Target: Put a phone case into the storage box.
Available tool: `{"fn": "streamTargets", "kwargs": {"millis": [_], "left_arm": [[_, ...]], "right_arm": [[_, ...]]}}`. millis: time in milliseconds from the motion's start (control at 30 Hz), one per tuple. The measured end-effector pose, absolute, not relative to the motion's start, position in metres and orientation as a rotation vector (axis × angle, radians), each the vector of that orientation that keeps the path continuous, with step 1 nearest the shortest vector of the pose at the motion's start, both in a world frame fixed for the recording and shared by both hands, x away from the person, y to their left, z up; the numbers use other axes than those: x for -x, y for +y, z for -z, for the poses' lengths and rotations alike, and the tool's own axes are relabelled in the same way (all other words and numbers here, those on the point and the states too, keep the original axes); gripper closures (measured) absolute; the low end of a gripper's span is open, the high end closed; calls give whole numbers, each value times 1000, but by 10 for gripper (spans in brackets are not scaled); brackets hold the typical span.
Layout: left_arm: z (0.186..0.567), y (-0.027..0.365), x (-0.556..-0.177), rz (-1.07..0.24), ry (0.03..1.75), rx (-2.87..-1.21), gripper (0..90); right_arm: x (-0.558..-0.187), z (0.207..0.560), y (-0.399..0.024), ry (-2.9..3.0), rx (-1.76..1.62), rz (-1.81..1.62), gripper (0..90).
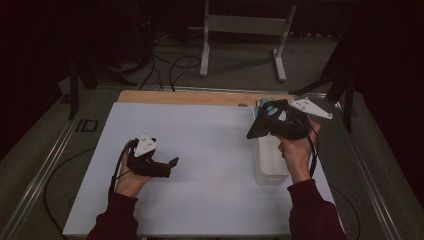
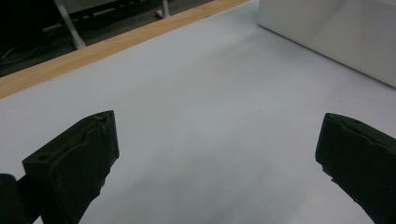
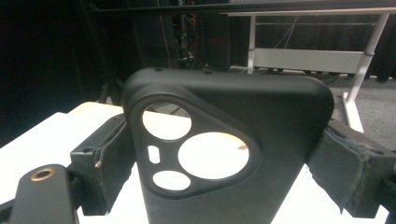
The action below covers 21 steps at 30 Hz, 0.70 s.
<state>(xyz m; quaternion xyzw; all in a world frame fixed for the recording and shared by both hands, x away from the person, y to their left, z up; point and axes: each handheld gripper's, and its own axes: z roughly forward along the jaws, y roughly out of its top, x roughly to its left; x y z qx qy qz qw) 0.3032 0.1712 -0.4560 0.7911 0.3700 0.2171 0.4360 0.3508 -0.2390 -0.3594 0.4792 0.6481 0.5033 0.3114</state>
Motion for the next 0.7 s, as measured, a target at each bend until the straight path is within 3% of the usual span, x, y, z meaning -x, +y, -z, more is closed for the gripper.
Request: {"fn": "streamTargets", "kwargs": {"millis": [700], "left_arm": [[468, 209, -280, -600, 984, -1869, 0]], "right_arm": [[-374, 366, -251, 1657, -1319, -1206, 136]]}}
